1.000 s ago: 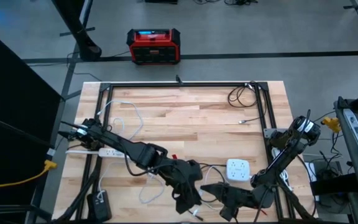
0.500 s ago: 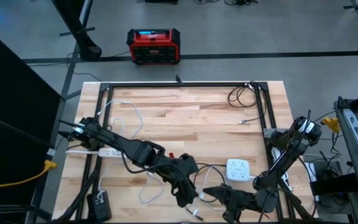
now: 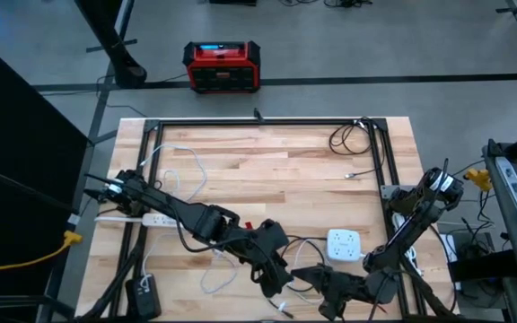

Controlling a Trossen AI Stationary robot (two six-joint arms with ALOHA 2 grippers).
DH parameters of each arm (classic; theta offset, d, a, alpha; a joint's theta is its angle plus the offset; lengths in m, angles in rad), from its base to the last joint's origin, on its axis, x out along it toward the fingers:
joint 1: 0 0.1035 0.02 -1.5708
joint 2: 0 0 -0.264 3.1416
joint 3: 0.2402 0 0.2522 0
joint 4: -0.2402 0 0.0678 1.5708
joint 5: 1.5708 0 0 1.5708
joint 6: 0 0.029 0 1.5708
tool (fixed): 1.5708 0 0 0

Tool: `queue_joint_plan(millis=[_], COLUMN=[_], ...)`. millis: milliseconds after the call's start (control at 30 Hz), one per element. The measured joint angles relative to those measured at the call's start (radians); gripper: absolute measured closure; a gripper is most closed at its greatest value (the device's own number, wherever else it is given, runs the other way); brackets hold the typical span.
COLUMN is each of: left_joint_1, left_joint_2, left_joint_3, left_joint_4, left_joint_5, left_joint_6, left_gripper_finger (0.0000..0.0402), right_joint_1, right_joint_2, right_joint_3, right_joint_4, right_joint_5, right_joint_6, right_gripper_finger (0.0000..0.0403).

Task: Insert USB
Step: Insert the white charger cable into the left white outlet extension

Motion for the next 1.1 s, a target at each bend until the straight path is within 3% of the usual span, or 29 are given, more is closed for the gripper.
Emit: queue_joint_plan(millis=[533,1100], left_joint_1=[-0.013,-0.024], left_joint_2=[0.01,0.005], left_joint_3=[0.0,0.0], left_joint_4=[0.007,0.007], left_joint_5=[-0.008,-0.032], left_joint_6=[0.009,0.067], left_gripper_finger=[0.0181,0.037], right_joint_1=[-0.001,-0.001], right_joint_2=[0.0,0.0], right_joint_3=[0.014,0.013], right_joint_4=[0.041,0.04], right_joint_5=[0.011,0.042], right_joint_6=[-0.004,0.008], right_gripper_finger=[0.0403,0.0403])
